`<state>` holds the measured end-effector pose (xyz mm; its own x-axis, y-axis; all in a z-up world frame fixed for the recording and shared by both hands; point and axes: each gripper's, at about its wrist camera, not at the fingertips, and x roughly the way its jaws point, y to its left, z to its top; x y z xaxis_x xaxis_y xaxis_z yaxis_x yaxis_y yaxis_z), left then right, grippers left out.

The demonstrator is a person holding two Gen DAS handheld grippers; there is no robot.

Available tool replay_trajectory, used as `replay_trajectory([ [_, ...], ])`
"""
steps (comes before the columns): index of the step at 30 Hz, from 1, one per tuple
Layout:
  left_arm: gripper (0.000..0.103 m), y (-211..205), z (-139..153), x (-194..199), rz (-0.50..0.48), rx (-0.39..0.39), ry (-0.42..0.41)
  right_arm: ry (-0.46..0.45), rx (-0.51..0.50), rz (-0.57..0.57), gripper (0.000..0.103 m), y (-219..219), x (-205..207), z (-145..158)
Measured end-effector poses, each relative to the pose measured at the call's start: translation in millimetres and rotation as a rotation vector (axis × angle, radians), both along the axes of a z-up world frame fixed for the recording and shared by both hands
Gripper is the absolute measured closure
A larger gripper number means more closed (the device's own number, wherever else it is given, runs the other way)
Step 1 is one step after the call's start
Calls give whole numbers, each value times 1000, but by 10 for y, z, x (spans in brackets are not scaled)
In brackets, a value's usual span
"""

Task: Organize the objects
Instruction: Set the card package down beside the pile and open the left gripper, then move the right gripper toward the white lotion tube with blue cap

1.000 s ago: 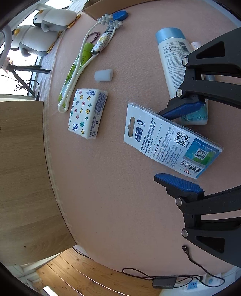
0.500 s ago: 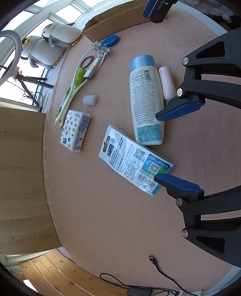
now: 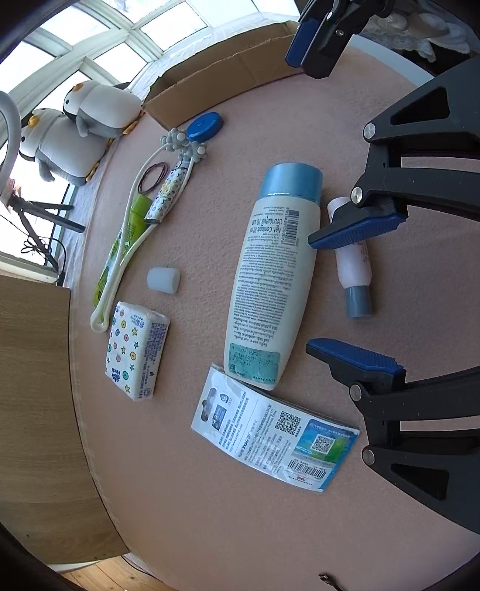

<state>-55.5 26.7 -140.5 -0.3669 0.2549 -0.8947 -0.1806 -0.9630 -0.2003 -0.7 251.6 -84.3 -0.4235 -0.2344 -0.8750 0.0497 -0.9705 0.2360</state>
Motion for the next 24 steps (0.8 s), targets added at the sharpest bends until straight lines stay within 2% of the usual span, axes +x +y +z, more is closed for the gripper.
replay_trajectory([
  [5, 49, 251, -73, -144, -42, 23, -8, 0, 0, -6, 28, 52, 9, 3],
  [11, 48, 232, -3, -235, -7, 32, 10, 1, -15, 31, 28, 86, -215, 17],
  [13, 45, 138, 2, -240, 18, 33, 9, 0, -11, 67, 28, 38, -363, 16],
  [15, 31, 21, -4, -225, 58, 40, 2, -14, -40, 114, 27, -23, -521, -8],
  [17, 22, -102, -17, -205, 101, 67, -10, -35, -66, 145, 27, -82, -681, -60],
  [24, 22, -180, -69, -129, 122, 100, -22, -101, -57, 308, 27, -538, -1115, -226],
])
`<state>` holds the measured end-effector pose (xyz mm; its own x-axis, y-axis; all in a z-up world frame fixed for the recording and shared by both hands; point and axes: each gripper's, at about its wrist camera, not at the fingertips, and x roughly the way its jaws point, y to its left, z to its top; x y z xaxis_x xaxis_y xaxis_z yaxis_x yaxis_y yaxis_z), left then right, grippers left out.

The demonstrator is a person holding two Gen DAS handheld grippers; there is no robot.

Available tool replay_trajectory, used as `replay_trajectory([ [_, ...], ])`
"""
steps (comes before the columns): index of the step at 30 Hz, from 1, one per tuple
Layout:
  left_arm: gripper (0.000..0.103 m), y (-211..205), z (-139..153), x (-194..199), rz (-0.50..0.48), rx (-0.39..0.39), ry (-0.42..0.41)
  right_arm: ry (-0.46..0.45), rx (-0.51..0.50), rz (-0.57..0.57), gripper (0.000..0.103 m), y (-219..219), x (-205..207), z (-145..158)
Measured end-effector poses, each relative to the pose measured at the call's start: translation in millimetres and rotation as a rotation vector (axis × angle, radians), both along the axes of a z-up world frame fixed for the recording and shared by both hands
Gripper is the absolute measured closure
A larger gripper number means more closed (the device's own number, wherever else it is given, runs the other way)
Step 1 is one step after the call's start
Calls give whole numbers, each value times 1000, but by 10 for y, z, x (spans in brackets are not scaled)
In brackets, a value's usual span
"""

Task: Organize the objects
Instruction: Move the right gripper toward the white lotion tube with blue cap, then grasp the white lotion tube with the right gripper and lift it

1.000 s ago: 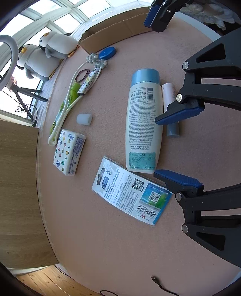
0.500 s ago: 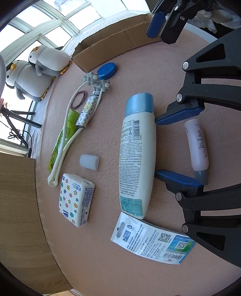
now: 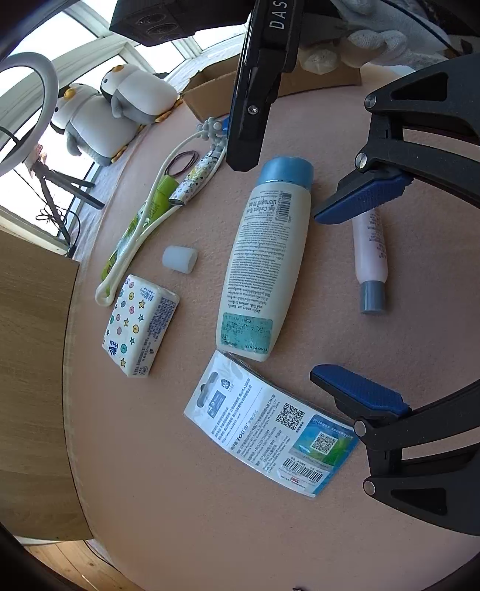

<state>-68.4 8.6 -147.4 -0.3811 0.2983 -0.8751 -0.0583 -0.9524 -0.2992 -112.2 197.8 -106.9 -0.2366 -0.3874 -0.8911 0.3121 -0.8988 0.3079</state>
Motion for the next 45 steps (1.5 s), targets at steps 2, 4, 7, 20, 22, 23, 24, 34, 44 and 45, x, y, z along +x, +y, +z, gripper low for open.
replay_trajectory([
  [2, 22, 9, 2, -5, 3, 10, 9, -11, 4, 50, 27, -147, -74, -46],
  [4, 22, 2, 13, -9, 11, 12, 20, -38, 5, 76, 27, -245, -132, -117],
  [7, 23, -35, 29, -21, 16, 19, 28, -66, 0, 87, 30, -293, -165, -211],
  [20, 45, -218, -22, -280, 33, 86, -4, -171, -103, 97, 57, -152, 57, -295],
  [22, 45, -147, -14, -321, 13, 92, 0, -186, -120, 98, 60, -144, 138, -316],
  [23, 45, -113, -14, -343, 0, 94, 0, -196, -133, 99, 61, -137, 177, -322],
  [24, 45, -92, -12, -363, -11, 96, -3, -200, -146, 95, 61, -115, 215, -318],
  [34, 26, 38, 119, -288, -82, 38, 22, -122, -167, -51, 42, 289, 86, -133],
  [44, 27, 201, 4, -219, -64, 108, -9, -142, -96, 103, 36, -224, -98, -225],
  [45, 27, 205, 1, -215, -62, 113, -7, -148, -92, 111, 36, -262, -109, -245],
])
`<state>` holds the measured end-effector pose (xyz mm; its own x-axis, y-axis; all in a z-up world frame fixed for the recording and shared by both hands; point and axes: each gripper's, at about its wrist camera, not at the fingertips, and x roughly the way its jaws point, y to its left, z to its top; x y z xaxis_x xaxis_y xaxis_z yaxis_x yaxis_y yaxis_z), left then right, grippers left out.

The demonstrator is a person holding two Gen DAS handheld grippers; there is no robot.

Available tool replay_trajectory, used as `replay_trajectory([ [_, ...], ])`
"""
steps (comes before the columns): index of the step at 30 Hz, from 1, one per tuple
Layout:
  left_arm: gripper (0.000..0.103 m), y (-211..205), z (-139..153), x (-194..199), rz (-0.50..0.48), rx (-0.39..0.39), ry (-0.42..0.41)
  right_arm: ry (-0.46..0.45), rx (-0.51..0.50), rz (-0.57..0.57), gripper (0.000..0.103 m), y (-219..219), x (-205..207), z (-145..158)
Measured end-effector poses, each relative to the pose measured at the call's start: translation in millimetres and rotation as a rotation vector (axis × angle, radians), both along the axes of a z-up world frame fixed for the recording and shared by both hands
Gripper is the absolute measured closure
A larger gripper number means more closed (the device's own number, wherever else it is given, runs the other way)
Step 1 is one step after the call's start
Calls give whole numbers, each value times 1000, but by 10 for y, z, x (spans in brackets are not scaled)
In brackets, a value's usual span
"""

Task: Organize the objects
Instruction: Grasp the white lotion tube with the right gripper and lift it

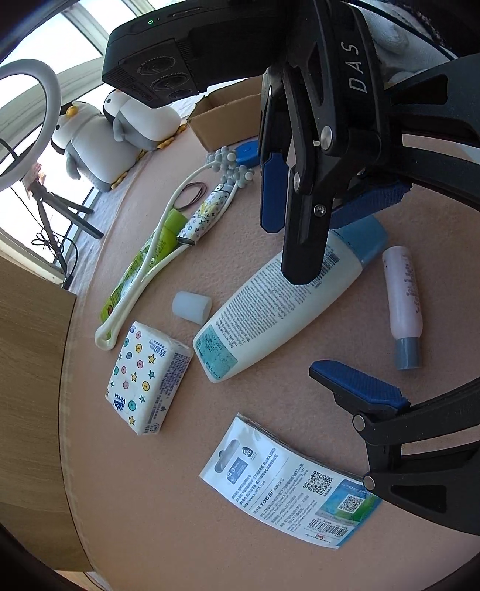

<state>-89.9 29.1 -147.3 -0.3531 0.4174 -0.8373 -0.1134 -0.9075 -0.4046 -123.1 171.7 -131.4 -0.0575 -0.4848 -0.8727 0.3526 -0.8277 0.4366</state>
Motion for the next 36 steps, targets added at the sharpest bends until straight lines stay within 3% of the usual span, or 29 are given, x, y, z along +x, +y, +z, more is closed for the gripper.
replay_trajectory([
  [7, 38, -1, -75, -6, 12, 69, -22, -4, 24, 43, 37, -117, -14, -53],
  [12, 46, 96, -74, 15, -3, 82, -31, -32, 7, 67, 59, -130, 28, -78],
  [16, 46, 213, -31, 60, -15, 79, -29, -43, -15, 32, 61, -18, 81, -77],
  [28, 48, 1092, 588, 299, -164, 67, 114, 60, -41, -87, 61, 792, 378, 521],
  [36, 47, 1879, 794, 329, -286, 109, 138, 121, -36, -245, 62, 1537, 514, 767],
])
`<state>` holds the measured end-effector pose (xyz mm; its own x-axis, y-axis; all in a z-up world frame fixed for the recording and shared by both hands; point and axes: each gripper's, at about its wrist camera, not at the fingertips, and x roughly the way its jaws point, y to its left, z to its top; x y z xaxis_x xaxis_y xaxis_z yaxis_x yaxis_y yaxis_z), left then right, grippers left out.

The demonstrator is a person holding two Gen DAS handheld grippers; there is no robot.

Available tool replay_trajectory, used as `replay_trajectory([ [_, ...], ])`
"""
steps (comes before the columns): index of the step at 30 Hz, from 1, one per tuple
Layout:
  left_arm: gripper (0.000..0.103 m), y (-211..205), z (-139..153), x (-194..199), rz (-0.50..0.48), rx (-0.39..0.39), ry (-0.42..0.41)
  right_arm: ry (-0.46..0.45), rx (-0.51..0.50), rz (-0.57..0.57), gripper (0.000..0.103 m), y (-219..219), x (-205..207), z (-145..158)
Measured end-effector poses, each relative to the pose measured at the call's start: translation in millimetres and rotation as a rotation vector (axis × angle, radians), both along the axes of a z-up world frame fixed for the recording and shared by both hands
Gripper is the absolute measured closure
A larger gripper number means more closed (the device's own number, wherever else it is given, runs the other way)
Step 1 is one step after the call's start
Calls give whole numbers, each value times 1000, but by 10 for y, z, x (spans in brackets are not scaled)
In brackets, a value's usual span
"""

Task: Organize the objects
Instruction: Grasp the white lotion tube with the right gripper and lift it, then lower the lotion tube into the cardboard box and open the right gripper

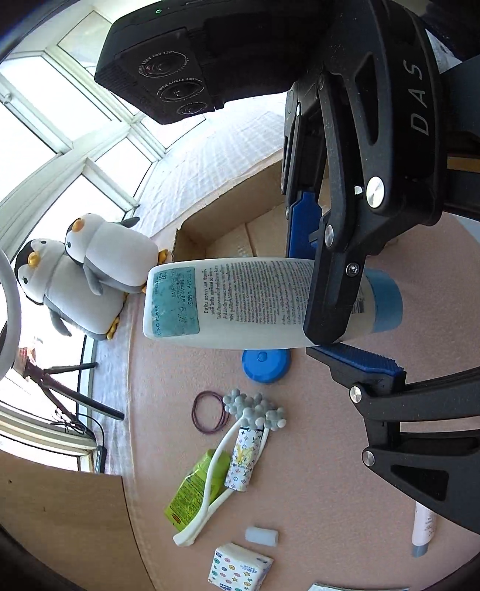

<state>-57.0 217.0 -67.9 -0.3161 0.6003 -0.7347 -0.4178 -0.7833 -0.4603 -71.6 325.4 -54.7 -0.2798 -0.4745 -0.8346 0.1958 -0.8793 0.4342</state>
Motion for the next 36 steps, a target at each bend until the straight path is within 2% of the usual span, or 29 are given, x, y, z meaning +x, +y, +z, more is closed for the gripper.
replay_trajectory([
  [5, 47, 498, 108, 33, -82, 16, 28, 32, 9, -88, 62, 426, 66, 128],
  [10, 49, 908, 70, 44, -149, 22, 18, 39, 20, -155, 62, 852, 134, 145],
  [17, 46, 1185, -71, 96, -201, -42, 3, 37, 31, -245, 62, 1231, 179, 46],
  [19, 42, 1164, -88, 87, -196, -61, 12, 52, 37, -277, 60, 1315, 197, 53],
  [21, 42, 1098, -100, 61, -190, -74, 18, 70, 42, -302, 45, 1374, 209, 73],
  [22, 42, 1055, -92, 55, -184, -75, 18, 82, 44, -310, 44, 1389, 215, 83],
  [28, 42, 747, -131, -3, -138, -98, 24, 107, 42, -307, 42, 1306, 239, 101],
  [36, 42, -50, -227, -4, 3, -127, -1, 175, -17, -240, 42, 923, 202, 175],
])
